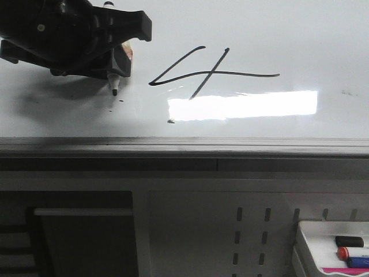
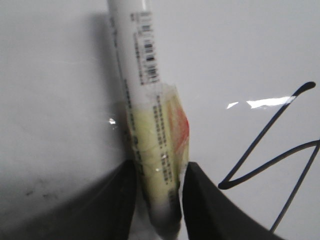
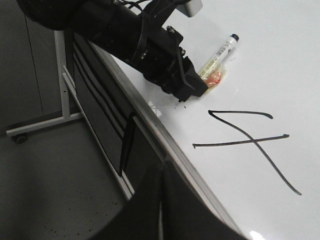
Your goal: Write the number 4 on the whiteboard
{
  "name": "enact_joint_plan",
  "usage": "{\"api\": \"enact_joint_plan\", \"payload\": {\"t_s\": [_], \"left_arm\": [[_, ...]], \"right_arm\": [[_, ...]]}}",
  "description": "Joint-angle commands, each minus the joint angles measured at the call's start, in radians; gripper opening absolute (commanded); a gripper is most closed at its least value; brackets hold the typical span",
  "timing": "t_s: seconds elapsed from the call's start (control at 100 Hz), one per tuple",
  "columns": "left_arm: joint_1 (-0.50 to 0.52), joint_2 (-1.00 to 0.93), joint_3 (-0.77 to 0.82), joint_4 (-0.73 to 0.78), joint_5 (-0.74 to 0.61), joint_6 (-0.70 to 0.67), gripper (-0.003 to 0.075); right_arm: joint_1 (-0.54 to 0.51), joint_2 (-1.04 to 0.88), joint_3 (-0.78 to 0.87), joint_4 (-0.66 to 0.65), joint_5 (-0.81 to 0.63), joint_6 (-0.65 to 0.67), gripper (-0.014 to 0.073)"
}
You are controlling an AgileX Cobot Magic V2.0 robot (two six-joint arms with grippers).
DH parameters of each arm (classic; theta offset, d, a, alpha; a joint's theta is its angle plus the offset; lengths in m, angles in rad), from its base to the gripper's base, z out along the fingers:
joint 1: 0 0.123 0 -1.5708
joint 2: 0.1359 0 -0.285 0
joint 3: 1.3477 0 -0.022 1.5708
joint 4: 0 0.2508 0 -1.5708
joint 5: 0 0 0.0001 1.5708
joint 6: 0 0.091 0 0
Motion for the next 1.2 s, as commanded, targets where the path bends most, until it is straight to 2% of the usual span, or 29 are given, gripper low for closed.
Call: {"api": "enact_joint_plan", "payload": {"t_s": [0.0,0.11,0.26,0.33,0.6,0.85,0.95,1.0,1.05,1.12,1.19], "left_arm": [[0.012,-0.002,-0.012,-0.009,-0.069,0.002,0.0244],[0.012,-0.002,-0.012,-0.009,-0.069,0.002,0.0272],[0.012,-0.002,-0.012,-0.009,-0.069,0.002,0.0443],[0.012,-0.002,-0.012,-0.009,-0.071,0.002,0.0487],[0.012,-0.03,-0.012,-0.009,-0.062,0.002,0.0496],[0.012,-0.238,-0.012,-0.008,0.04,0.002,0.0494],[0.012,-0.328,-0.007,0.041,0.082,0.002,0.0493],[0.012,-0.384,0.002,0.078,0.098,0.002,0.0472],[0.012,-0.442,0.024,0.118,0.103,0.002,0.04],[0.012,-0.538,0.077,0.185,0.107,0.002,0.0227],[0.012,-0.647,0.16,0.261,0.122,0.002,0.002]], "right_arm": [[-0.006,-0.006,-0.036,-0.012,-0.067,-0.001,-0.0062],[-0.006,-0.006,-0.036,-0.012,-0.067,-0.001,-0.0062],[-0.006,-0.006,-0.036,-0.012,-0.067,-0.001,-0.0062],[-0.006,-0.006,-0.036,-0.012,-0.067,-0.001,-0.0062],[-0.006,-0.006,-0.036,-0.012,-0.067,-0.001,-0.0062],[-0.006,-0.028,-0.036,-0.039,-0.078,-0.001,-0.0062],[-0.006,-0.046,-0.036,-0.065,-0.079,-0.001,-0.0062],[-0.006,-0.059,-0.036,-0.082,-0.079,-0.001,-0.0061],[-0.006,-0.078,-0.036,-0.1,-0.054,-0.001,-0.006],[-0.006,-0.118,-0.033,-0.109,0.046,0.001,-0.0039],[-0.006,-0.18,-0.011,-0.131,0.126,0.051,-0.004]]}}
